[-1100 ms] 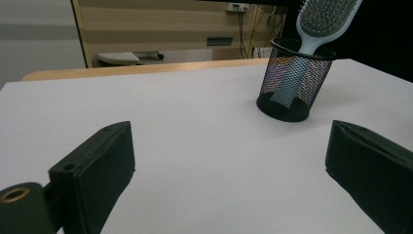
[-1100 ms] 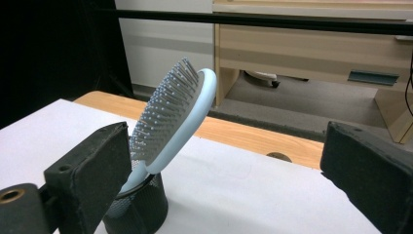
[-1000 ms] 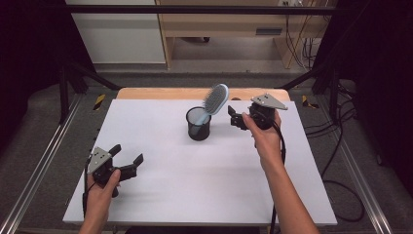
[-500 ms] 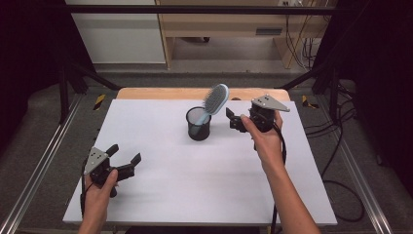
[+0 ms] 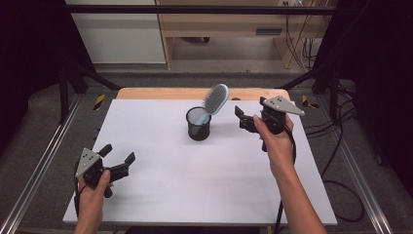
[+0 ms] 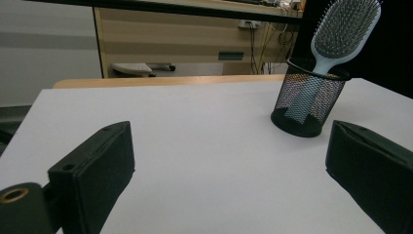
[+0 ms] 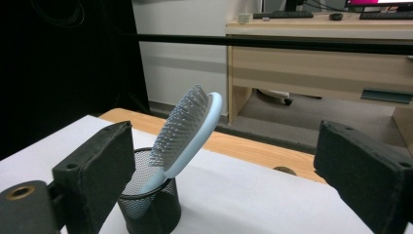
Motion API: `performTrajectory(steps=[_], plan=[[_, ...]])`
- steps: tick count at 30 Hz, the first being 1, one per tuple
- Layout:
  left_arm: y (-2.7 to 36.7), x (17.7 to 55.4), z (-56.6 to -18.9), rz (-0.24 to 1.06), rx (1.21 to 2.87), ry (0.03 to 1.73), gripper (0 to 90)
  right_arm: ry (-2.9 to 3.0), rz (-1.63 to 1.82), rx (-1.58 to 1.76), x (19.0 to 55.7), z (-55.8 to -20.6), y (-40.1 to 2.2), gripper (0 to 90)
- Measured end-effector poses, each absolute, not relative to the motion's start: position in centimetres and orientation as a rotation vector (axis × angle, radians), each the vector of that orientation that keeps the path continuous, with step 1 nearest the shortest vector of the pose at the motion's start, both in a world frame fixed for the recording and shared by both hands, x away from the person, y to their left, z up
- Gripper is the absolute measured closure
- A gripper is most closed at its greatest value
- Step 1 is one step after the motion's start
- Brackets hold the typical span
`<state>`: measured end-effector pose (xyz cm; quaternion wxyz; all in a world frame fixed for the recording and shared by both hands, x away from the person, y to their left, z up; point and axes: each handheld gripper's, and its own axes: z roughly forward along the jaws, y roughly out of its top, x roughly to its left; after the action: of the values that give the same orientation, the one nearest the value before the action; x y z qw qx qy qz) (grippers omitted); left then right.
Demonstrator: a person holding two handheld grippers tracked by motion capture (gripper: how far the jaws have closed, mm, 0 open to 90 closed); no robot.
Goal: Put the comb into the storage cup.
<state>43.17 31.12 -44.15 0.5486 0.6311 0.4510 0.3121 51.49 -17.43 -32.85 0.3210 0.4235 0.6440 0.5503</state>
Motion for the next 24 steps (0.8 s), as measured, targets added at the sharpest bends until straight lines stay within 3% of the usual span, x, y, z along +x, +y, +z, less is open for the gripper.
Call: performTrajectory(steps=[24], plan=[[32.9, 42.1, -44.1, 0.783, 1.47, 1.082, 3.2, 1.644, 1.463, 1.069, 49.4, -32.8, -21.2, 3.9]])
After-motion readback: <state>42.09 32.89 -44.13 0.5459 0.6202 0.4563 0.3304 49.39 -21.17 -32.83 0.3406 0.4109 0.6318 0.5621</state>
